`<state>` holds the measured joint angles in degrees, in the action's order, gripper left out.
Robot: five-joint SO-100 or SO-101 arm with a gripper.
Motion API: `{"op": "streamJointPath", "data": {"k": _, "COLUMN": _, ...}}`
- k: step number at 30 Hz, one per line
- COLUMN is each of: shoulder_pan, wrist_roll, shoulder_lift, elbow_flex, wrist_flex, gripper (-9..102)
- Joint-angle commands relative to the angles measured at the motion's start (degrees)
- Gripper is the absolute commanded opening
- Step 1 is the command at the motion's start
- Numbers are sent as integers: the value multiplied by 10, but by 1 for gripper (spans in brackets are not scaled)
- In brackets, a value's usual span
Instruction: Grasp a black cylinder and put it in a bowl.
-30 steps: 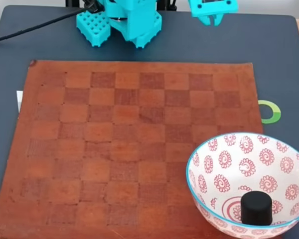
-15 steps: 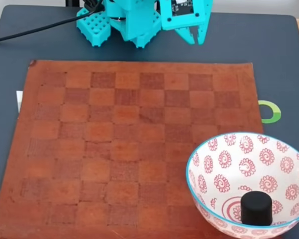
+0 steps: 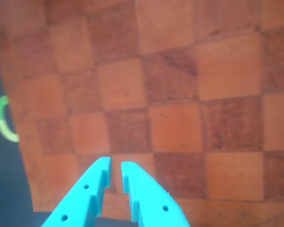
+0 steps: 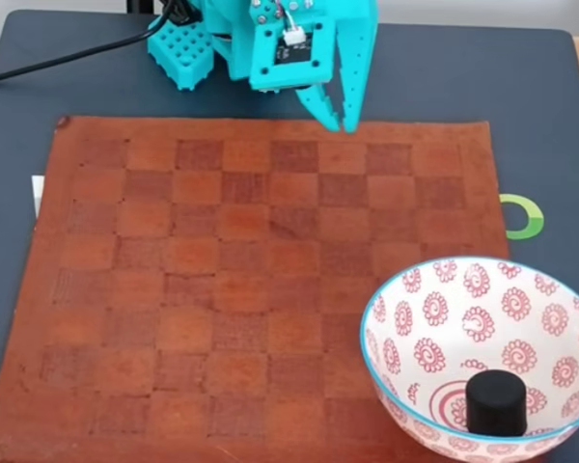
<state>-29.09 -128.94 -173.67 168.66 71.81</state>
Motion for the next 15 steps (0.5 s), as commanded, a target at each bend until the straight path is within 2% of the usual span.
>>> {"op": "streamJointPath", "data": {"k": 1, "shoulder_pan": 20, "wrist_roll": 3, "shoulder_lift": -18, "elbow_flex": -1, "wrist_flex": 1, "gripper": 0}}
{"op": "streamJointPath", "data": {"k": 10, "shoulder_pan": 74, "wrist_roll": 5, "shoulder_lift": -35, "elbow_flex": 2, "wrist_flex": -7, "gripper": 0}}
{"op": "streamJointPath", "data": {"k": 15, "shoulder_pan": 88, "wrist_roll": 5, "shoulder_lift": -35, "elbow_flex": 4, "wrist_flex": -46, "gripper": 0}}
